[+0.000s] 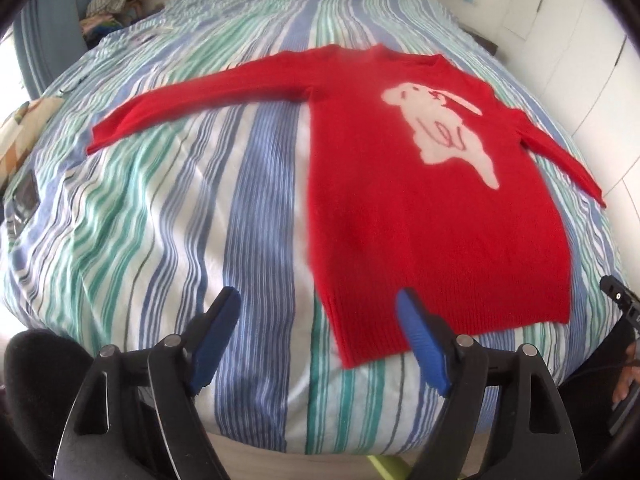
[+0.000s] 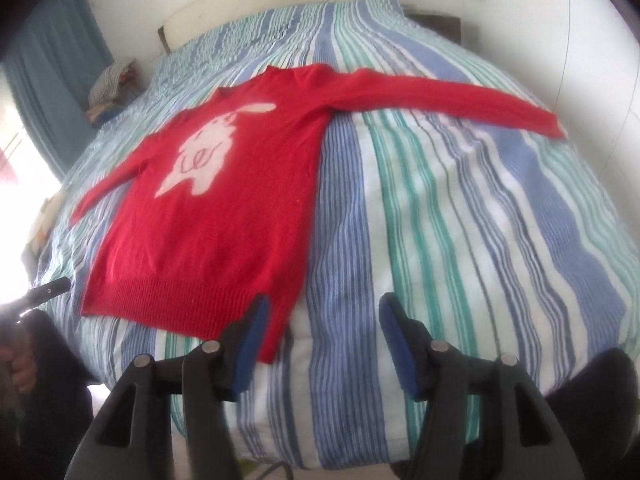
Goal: Fold small clothes
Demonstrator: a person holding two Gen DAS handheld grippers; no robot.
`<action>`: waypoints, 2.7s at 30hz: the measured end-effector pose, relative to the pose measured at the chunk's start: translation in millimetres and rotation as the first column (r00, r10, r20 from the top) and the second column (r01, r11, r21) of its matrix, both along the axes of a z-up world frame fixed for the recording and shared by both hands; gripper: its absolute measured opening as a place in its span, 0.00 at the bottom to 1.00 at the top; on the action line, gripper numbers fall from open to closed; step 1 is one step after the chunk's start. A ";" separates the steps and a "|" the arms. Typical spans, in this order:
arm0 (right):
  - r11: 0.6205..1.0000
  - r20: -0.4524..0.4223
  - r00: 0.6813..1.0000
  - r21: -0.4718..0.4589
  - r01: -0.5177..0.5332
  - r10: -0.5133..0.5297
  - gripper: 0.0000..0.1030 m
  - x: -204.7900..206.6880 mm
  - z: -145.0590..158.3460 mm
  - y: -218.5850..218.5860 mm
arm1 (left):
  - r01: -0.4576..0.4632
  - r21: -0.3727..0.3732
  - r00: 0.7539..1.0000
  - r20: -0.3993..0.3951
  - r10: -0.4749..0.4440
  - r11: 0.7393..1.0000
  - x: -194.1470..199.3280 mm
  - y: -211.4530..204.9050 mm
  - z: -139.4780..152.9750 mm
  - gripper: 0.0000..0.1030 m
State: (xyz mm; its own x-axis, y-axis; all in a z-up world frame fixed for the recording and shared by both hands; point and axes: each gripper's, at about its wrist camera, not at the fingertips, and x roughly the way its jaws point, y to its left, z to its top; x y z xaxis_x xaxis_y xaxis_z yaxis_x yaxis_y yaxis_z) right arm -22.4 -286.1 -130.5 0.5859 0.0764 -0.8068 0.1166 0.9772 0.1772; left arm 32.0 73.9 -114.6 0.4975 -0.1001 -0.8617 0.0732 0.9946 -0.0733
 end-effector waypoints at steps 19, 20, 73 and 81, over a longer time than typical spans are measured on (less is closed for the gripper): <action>0.995 0.103 0.993 -0.078 -0.055 0.063 0.55 9.4 19.1 43.5 | -0.047 0.130 0.997 0.066 0.039 0.990 8.6 -25.1 11.0 0.81; 0.995 0.102 0.993 -0.079 -0.058 0.066 0.55 8.8 18.8 44.7 | -0.049 0.132 0.997 0.063 0.041 0.990 8.7 -25.0 10.2 0.81; 0.840 -0.070 0.985 -0.533 0.098 -0.159 0.86 49.1 63.1 62.1 | -0.174 0.139 0.981 0.116 0.158 0.975 10.0 6.5 -24.1 0.90; 0.838 -0.078 0.985 -0.538 0.091 -0.157 0.86 48.0 64.8 63.7 | -0.181 0.140 0.979 0.120 0.164 0.974 9.4 8.1 -23.6 0.90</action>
State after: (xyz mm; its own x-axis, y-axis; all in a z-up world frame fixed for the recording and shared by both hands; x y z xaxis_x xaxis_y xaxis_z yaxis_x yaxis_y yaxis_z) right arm 25.6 -222.4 -65.7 0.4628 -0.4496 -0.7640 0.2303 0.8932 -0.3861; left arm 41.3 82.0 -138.2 0.5860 0.1208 -0.8012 -0.1010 0.9920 0.0757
